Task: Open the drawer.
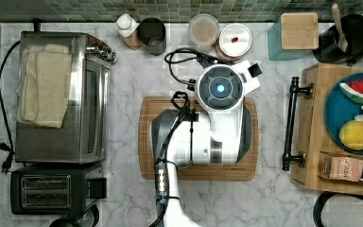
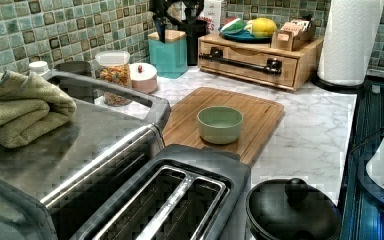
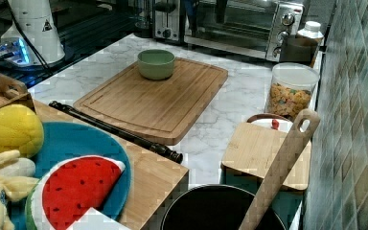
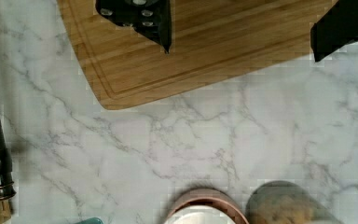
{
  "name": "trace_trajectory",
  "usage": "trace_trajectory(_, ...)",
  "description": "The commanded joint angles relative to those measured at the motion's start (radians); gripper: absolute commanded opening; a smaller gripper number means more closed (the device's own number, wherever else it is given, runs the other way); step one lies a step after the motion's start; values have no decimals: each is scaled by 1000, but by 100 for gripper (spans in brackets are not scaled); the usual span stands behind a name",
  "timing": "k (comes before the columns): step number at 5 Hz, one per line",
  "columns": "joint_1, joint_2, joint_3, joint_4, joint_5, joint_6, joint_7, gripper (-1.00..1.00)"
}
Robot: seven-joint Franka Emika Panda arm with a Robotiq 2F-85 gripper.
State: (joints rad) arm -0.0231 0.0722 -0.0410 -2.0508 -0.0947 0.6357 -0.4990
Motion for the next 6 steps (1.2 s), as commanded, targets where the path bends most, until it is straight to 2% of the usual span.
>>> trace_trajectory(1, -109, 15, -96, -25, -29, 33, -302, 100)
trace_trajectory(2, -142, 54, -112, -46, -12, 169, -403, 100)
trace_trajectory(3, -180, 119, -103, 1, -38, 194, -440, 100)
trace_trajectory(5, -215, 184, -128, 32, -61, 231, -477, 100)
trace_trajectory(6, -223, 217, -144, 95, -105, 171, -491, 100)
